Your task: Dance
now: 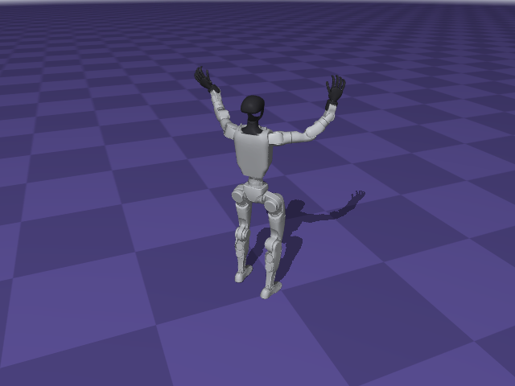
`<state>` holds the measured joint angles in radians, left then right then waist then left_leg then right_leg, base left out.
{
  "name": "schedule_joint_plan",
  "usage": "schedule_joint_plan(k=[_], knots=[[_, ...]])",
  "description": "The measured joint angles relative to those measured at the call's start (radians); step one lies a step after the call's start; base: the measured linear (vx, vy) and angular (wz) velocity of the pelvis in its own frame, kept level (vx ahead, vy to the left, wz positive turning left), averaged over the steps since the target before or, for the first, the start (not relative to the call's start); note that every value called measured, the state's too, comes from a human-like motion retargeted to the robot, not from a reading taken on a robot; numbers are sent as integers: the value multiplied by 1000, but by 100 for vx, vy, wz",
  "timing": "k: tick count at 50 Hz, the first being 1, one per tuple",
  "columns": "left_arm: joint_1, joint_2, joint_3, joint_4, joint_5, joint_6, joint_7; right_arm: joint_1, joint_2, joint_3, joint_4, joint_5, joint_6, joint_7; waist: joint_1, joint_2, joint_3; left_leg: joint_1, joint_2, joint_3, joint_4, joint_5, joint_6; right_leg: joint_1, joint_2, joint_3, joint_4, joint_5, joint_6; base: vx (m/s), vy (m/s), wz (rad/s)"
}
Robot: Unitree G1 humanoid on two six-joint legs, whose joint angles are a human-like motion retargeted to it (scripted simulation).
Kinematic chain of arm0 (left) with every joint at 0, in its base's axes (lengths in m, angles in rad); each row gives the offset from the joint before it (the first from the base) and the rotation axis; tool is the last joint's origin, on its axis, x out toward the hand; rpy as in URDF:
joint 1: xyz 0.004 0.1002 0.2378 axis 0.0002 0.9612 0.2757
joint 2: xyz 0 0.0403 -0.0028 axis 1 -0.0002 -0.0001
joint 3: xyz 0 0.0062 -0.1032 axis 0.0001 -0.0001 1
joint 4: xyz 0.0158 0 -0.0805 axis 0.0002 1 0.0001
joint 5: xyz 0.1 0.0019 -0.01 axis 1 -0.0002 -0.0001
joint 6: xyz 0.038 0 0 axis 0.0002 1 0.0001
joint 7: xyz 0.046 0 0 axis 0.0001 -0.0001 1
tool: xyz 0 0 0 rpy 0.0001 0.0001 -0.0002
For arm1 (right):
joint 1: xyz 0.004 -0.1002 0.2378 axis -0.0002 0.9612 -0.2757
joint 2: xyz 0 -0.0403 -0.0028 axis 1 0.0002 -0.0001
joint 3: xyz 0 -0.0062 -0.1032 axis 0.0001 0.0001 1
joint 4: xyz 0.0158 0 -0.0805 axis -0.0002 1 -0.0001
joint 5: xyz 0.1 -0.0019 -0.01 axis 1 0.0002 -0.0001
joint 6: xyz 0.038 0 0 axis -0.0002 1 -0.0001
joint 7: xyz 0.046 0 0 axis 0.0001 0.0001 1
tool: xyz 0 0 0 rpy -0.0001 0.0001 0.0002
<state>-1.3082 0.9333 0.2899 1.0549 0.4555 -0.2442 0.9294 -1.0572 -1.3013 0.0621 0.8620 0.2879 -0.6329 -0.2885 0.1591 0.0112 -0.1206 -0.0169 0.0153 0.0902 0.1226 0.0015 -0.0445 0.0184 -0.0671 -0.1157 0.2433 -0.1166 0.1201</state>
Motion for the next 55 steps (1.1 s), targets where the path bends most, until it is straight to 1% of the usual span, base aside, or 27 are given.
schedule_joint_plan(k=[2,5,7,10,12,13,15,18,20,23,25,27,30,33,35,38,40,42,44,45,46,47,48,50,52,55], knots=[[40,40,112,102,-228,-68,25,-73,-30,163,-111,-198,68,-17,33,23,8,25,-16,14,-34,21,15,-24,-4,22,63,-20,9,-1,24,-41],[144,108,265,270,-495,-235,36,-164,-41,369,-256,-424,165,-17,93,45,22,52,-44,40,-61,36,39,-79,-10,64,185,-58,24,-2,20,-60],[240,135,358,361,-621,-344,63,-214,-56,483,-343,-565,165,-24,131,57,39,68,-67,44,-70,33,56,-117,-21,82,275,-90,35,-3,17,-49],[321,115,513,396,-785,-471,144,-286,-130,615,-472,-810,94,-98,183,50,88,95,-108,31,-74,14,61,-156,-43,97,389,-135,39,-4,6,-24],[328,123,533,412,-951,-529,61,-343,-176,662,-513,-951,67,-241,197,38,129,107,-131,15,-74,3,58,-167,-61,83,425,-151,31,-14,-12,13],[317,138,531,414,-1038,-527,5,-370,-185,664,-510,-998,55,-310,191,30,155,112,-140,9,-73,0,58,-163,-70,72,425,-153,25,-16,-22,33],[293,169,522,415,-1128,-484,-69,-393,-175,627,-462,-1025,40,-379,174,29,190,116,-143,-6,-68,-1,64,-138,-79,46,389,-138,19,-8,-21,38],[299,215,481,401,-1067,-438,-93,-380,-122,539,-369,-952,70,-396,142,58,161,89,-108,-7,-55,8,72,-84,-69,26,260,-83,28,10,-4,32],[317,278,444,387,-992,-386,-74,-368,-76,479,-328,-900,58,-420,97,62,133,56,-81,-7,-37,10,72,-48,-59,20,158,-42,31,15,-1,30],[339,334,421,372,-946,-283,-38,-344,-48,438,-316,-853,-34,-457,40,52,85,5,-67,-34,-1,1,62,-11,-64,6,52,-5,37,16,5,44],[362,360,429,373,-937,-248,-9,-330,-42,431,-333,-822,-84,-471,4,45,71,-16,-66,-53,14,-5,58,3,-69,-7,16,5,43,6,3,49],[392,367,463,382,-933,-247,17,-312,-53,431,-381,-804,-72,-447,-15,41,86,-9,-67,-62,12,-4,59,13,-66,-1,16,4,49,-2,-2,29],[445,323,561,405,-925,-257,51,-269,-102,456,-483,-812,-38,-366,1,33,113,25,-76,-63,-14,1,61,-2,-63,15,75,-18,52,-4,1,-18],[504,244,687,416,-1011,-271,25,-242,-153,536,-575,-859,-46,-303,62,28,127,61,-79,-17,-50,7,62,-52,-51,50,180,-60,52,-4,-1,-72],[536,197,753,426,-1118,-287,-33,-257,-185,612,-625,-962,-43,-293,91,20,141,93,-87,11,-74,3,56,-85,-50,58,259,-89,48,-3,-2,-50],[530,166,785,453,-1331,-292,-106,-333,-235,699,-671,-1095,-5,-390,119,0,176,118,-118,3,-81,-18,46,-131,-57,85,366,-123,38,-9,-2,-27],[497,164,772,458,-1407,-306,-138,-382,-238,717,-641,-1136,9,-472,124,-6,189,122,-127,-5,-76,-28,43,-143,-50,107,388,-126,29,-6,-8,-20],[453,168,712,450,-1367,-337,-149,-410,-219,693,-554,-1131,46,-513,110,11,184,123,-118,0,-75,-28,49,-129,-43,100,356,-109,18,-1,-3,-3],[393,186,614,427,-1229,-392,-135,-425,-188,628,-444,-1100,110,-554,78,35,167,113,-99,0,-71,-25,57,-104,-31,91,292,-80,15,3,-3,9],[359,197,558,408,-1132,-424,-125,-424,-170,584,-385,-1077,144,-580,59,45,156,105,-87,1,-67,-24,59,-88,-24,87,251,-62,14,11,-5,23],[318,205,487,377,-979,-454,-105,-400,-152,519,-319,-1030,175,-612,40,47,143,95,-76,1,-59,-24,60,-68,-22,78,204,-44,13,13,-4,31],[277,211,413,341,-823,-474,-85,-372,-136,452,-255,-977,203,-638,21,47,130,83,-66,-1,-50,-25,60,-48,-23,67,157,-26,11,12,-3,43],[238,212,335,294,-657,-474,-67,-338,-126,379,-192,-912,228,-653,3,43,117,69,-58,-8,-38,-29,59,-29,-26,53,111,-10,9,9,-4,55],[170,211,167,180,-373,-411,-61,-278,-112,243,-67,-746,260,-656,-38,30,97,39,-52,-39,-5,-43,57,4,-38,18,35,17,8,7,-5,65],[133,229,5,57,-172,-340,-125,-257,-110,139,54,-543,268,-605,-65,24,82,4,-50,-69,34,-61,60,27,-42,0,-25,38,9,3,-7,49],[103,267,-204,-161,100,-272,-202,-228,-134,-23,234,-219,262,-435,-92,10,77,-36,-52,-111,100,-94,65,64,-40,-21,-94,64,2,7,-9,23]])
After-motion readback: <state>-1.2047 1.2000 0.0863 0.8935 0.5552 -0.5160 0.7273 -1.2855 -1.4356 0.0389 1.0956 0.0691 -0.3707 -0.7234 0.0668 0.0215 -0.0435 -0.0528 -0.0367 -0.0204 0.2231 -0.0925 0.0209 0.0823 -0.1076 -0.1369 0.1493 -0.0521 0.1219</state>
